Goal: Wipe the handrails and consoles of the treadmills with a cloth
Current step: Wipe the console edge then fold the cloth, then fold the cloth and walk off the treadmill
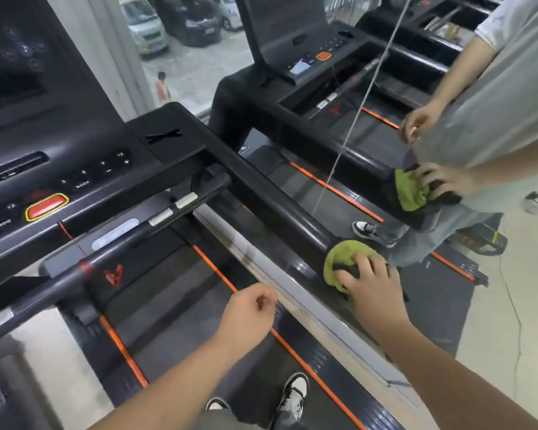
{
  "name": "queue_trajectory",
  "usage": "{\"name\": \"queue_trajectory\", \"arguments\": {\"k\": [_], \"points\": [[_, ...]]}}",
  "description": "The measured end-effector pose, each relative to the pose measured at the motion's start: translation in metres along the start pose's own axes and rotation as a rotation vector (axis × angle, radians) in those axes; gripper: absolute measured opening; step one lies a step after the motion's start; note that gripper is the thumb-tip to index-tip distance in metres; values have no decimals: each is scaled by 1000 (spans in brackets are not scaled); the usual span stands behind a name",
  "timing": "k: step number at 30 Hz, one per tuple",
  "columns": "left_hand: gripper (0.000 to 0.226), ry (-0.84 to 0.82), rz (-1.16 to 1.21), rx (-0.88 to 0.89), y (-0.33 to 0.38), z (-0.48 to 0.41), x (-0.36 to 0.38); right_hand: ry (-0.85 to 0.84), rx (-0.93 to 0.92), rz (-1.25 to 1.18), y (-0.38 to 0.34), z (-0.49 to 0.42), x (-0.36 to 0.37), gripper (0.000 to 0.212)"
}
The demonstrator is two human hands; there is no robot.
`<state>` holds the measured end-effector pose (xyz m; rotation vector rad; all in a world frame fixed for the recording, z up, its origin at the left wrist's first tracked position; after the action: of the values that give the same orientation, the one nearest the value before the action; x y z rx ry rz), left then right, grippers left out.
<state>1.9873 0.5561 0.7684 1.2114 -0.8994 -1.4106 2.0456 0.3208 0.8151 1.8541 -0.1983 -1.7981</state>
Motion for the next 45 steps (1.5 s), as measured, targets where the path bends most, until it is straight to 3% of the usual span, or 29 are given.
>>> {"name": "queue_trajectory", "arguments": {"k": [4, 7, 9, 11, 14, 16, 19, 21, 25, 27, 30, 36, 38, 42, 45], "points": [[32, -25, -10, -28, -9, 11, 4, -150, -27, 99, 18, 53, 32, 63], [30, -52, 29, -72, -12, 16, 9, -225, -31, 106, 11, 69, 27, 49], [30, -53, 63, -126, -21, 17, 11, -260, 79, -58, 3, 69, 21, 40], [31, -50, 106, -187, -31, 22, 12, -272, 201, -389, -15, 64, 12, 34], [26, -4, 183, -254, -45, 35, -2, -495, 363, -1357, -81, 59, 2, 18], [16, 85, 278, -273, -47, 46, -28, -655, 419, -1870, -131, 57, -20, 13], [10, 208, 441, -276, -46, 65, -83, -705, 307, -2198, -177, 42, -73, 26], [26, 231, 541, -275, -43, 82, -118, -744, 233, -2298, -203, 35, -104, 31], [70, 214, 523, -197, -36, 120, -169, -985, 87, -2303, -261, 35, -139, 50], [72, 268, 514, -169, -32, 140, -186, -1079, -79, -2246, -288, 36, -157, 49], [66, 486, 401, -129, -35, 174, -217, -1146, -247, -2080, -321, 45, -174, 43], [78, 814, -80, -107, -32, 232, -242, -1179, -479, -1734, -369, 58, -204, 35], [70, 939, -143, -92, -24, 254, -238, -1253, -545, -1634, -380, 71, -211, 34], [30, 1183, -143, -64, -18, 303, -218, -1350, -671, -1356, -400, 103, -205, 36], [17, 1365, -104, -123, -27, 355, -194, -1368, -819, -1147, -409, 146, -207, 38]]}}
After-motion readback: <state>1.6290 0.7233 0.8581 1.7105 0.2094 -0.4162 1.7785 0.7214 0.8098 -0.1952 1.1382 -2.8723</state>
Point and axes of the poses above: each hand's wrist, its own z-axis away from the middle knuckle, its own x-axis out of the palm, y = z × x, the point moved 10 cm from there along -z, towards the middle knuckle, and after that the axes turned 14 degrees about z, right-handed, at the moved point
